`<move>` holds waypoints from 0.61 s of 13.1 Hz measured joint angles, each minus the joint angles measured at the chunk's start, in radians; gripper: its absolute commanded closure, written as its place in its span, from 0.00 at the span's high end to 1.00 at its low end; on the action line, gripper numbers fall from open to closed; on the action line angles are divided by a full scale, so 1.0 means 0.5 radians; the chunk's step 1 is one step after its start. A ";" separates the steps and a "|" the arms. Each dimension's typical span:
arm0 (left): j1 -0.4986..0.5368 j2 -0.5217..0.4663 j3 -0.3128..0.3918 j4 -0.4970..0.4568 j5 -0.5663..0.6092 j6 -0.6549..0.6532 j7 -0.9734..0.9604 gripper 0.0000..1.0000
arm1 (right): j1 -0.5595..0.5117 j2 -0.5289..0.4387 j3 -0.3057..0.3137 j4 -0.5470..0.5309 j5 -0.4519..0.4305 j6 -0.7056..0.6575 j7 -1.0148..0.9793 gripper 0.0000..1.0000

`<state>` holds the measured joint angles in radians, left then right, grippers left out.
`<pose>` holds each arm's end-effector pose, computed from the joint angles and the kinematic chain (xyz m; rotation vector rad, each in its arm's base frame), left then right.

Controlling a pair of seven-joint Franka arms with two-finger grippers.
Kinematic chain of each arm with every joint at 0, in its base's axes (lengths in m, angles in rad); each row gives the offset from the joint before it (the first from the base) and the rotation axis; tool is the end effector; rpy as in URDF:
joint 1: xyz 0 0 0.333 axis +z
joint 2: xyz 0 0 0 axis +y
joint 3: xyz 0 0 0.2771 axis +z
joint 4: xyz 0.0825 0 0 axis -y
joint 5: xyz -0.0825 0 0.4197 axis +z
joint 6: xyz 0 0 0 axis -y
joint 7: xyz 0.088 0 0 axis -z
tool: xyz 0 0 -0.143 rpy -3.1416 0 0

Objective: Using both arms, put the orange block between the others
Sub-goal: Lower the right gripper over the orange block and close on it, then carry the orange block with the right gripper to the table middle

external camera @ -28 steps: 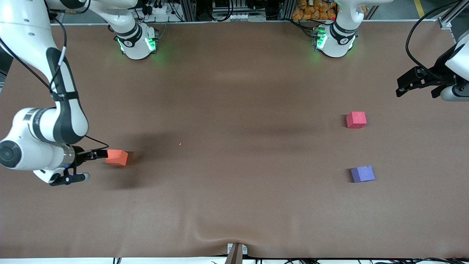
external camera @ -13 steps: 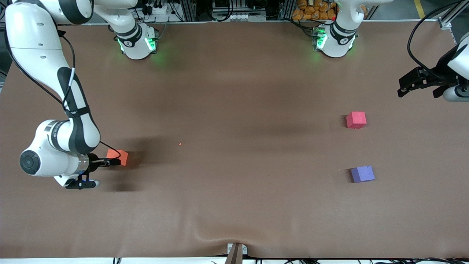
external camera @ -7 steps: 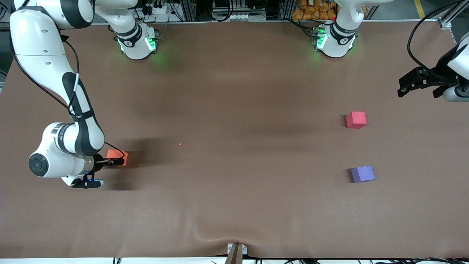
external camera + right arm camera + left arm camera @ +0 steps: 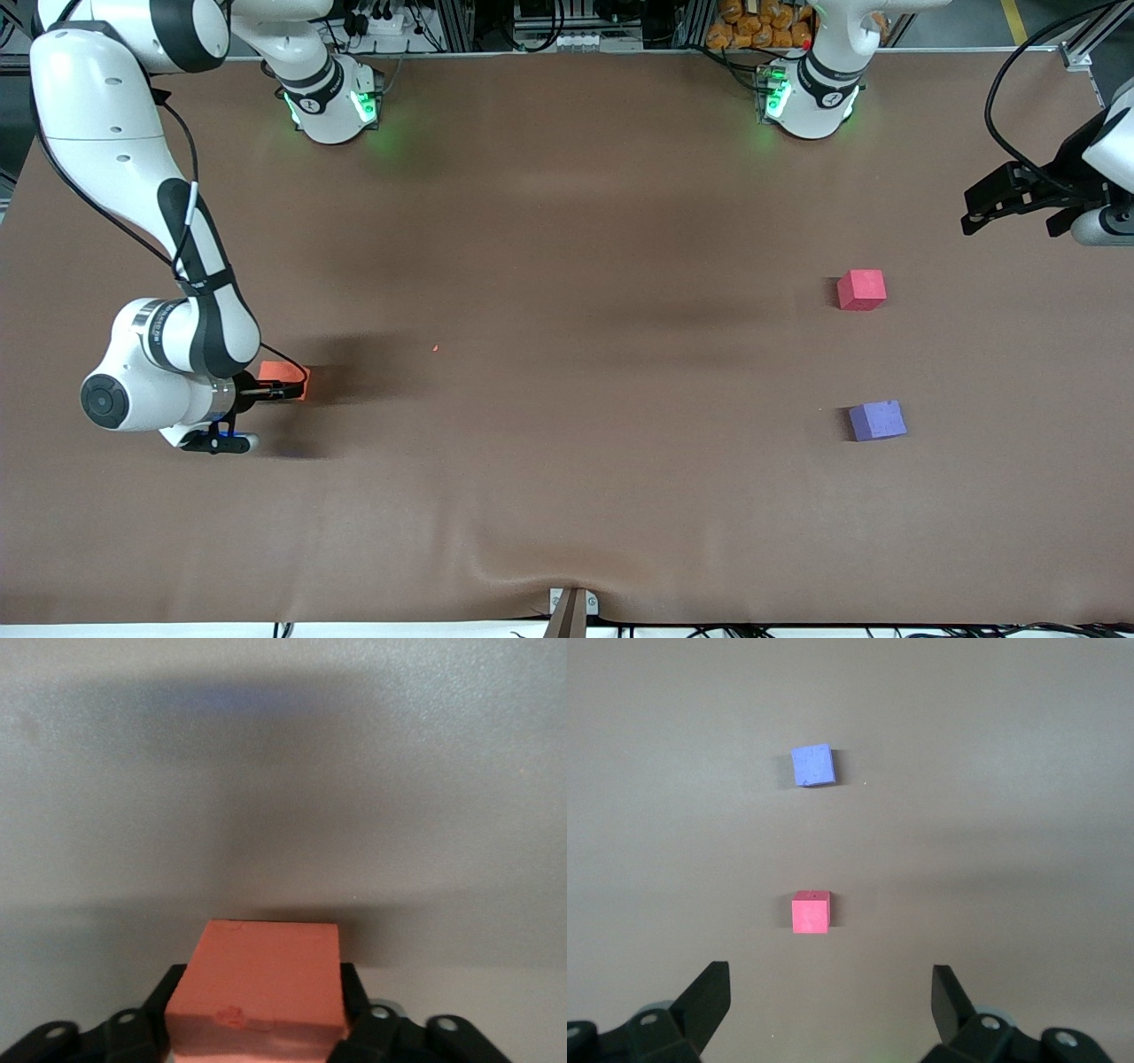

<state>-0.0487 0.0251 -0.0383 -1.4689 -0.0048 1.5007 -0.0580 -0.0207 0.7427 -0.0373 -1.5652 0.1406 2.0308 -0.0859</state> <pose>0.5882 -0.0518 0.5800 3.1350 -0.0460 0.0099 0.6601 -0.0252 0.0993 -3.0041 0.0688 0.4061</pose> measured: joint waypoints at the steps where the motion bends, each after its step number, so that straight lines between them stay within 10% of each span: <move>1: 0.000 0.000 0.000 0.000 0.000 0.000 0.000 1.00 | 0.001 0.000 0.000 0.002 0.000 -0.001 0.006 0.54; 8: -0.002 0.000 -0.007 0.000 0.000 0.000 0.000 1.00 | 0.094 -0.027 0.008 0.129 0.001 0.002 0.008 0.50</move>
<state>-0.0496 0.0251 -0.0418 -1.4689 -0.0048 1.5006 -0.0580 0.0262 0.7291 -0.0331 -1.5005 0.1409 2.0315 -0.0821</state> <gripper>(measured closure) 0.000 0.441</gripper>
